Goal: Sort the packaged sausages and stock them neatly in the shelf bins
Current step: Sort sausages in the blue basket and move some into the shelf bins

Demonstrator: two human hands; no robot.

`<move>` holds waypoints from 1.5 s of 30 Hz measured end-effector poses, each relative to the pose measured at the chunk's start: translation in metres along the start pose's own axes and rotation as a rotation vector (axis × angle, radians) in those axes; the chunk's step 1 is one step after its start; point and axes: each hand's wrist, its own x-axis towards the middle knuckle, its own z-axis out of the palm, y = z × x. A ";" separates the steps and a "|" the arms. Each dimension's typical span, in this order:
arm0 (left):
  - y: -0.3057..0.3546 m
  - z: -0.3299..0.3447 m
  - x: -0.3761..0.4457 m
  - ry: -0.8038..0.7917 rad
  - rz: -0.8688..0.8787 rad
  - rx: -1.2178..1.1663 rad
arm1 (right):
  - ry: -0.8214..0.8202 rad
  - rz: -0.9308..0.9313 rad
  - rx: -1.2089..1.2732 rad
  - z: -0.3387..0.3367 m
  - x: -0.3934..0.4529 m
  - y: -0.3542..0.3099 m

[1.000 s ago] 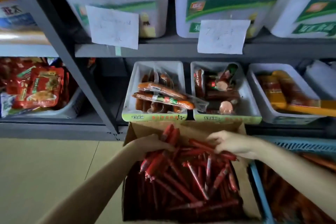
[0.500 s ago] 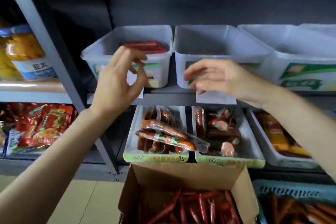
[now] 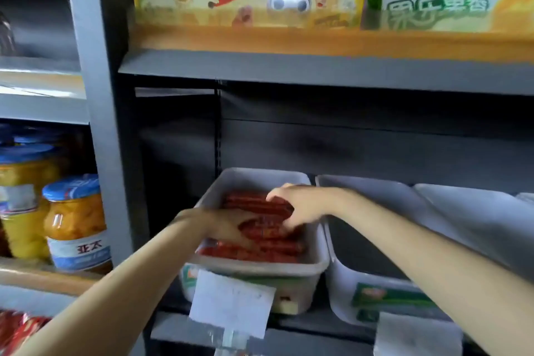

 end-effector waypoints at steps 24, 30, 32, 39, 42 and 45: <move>-0.019 0.003 0.015 0.202 -0.018 0.081 | -0.139 0.200 -0.146 0.019 0.093 0.016; -0.015 -0.001 0.012 0.273 0.022 0.039 | -0.033 0.153 -0.172 0.017 0.081 0.003; -0.013 -0.002 0.012 0.355 0.007 0.097 | 0.021 0.155 -0.249 0.007 0.071 0.001; 0.010 -0.020 -0.012 0.724 -0.058 0.344 | 0.286 0.232 -0.316 -0.051 -0.004 0.004; 0.014 -0.033 -0.039 0.944 -0.047 0.258 | 0.404 0.279 -0.221 -0.064 -0.051 0.008; 0.030 -0.041 -0.073 1.132 0.078 0.177 | 0.501 0.286 0.063 -0.059 -0.107 0.021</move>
